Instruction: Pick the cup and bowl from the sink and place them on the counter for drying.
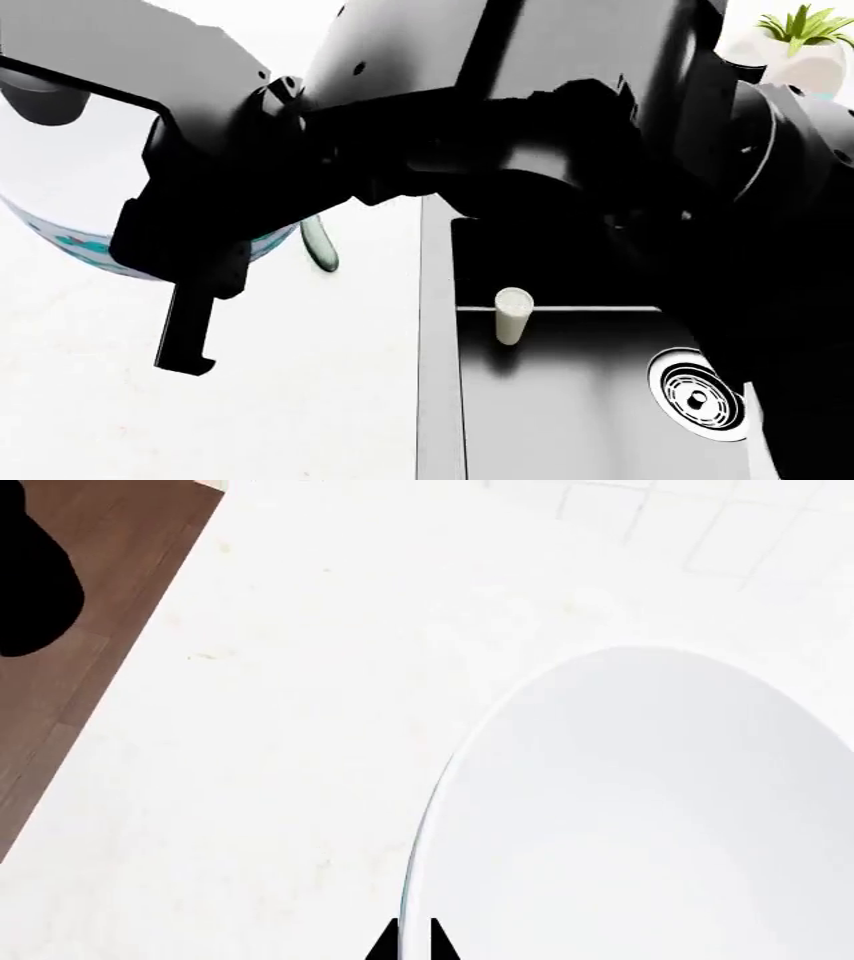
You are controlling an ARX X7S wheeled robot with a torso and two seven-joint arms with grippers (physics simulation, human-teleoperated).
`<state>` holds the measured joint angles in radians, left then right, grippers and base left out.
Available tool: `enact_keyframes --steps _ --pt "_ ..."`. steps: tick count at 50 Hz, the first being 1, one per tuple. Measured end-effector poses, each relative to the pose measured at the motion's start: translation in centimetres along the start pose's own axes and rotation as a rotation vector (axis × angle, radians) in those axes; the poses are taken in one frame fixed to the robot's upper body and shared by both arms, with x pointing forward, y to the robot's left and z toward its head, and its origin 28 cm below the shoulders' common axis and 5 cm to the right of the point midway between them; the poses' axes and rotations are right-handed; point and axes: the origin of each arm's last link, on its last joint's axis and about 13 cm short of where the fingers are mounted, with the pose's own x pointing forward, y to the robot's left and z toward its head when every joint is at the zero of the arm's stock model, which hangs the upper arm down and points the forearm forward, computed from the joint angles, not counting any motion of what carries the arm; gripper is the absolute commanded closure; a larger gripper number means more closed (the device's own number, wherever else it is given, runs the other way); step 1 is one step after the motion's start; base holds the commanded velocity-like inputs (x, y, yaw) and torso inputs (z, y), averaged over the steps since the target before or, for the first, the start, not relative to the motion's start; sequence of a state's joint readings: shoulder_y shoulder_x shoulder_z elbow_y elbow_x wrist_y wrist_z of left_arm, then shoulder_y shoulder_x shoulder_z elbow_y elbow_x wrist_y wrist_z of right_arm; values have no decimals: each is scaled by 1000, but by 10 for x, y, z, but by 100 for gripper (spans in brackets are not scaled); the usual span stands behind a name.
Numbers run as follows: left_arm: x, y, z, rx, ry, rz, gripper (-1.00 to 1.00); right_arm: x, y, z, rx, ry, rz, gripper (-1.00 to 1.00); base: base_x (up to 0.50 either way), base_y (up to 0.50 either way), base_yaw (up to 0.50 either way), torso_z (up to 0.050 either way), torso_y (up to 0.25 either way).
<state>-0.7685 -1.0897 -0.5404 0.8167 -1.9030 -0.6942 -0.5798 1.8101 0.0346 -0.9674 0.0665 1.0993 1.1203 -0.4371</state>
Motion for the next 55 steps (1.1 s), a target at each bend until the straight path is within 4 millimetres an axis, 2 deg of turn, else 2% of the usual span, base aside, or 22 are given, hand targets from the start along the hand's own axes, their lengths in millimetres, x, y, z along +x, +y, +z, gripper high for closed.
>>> enact_keyframes --steps 30,55 --pt "-1 1 -1 -1 3 -1 -100 38 14 -31 73 49 70 100 0 0 0 0 0" --pt "-1 0 -3 -2 4 -1 -100 54 27 -49 102 74 115 100 0 0 0 0 0"
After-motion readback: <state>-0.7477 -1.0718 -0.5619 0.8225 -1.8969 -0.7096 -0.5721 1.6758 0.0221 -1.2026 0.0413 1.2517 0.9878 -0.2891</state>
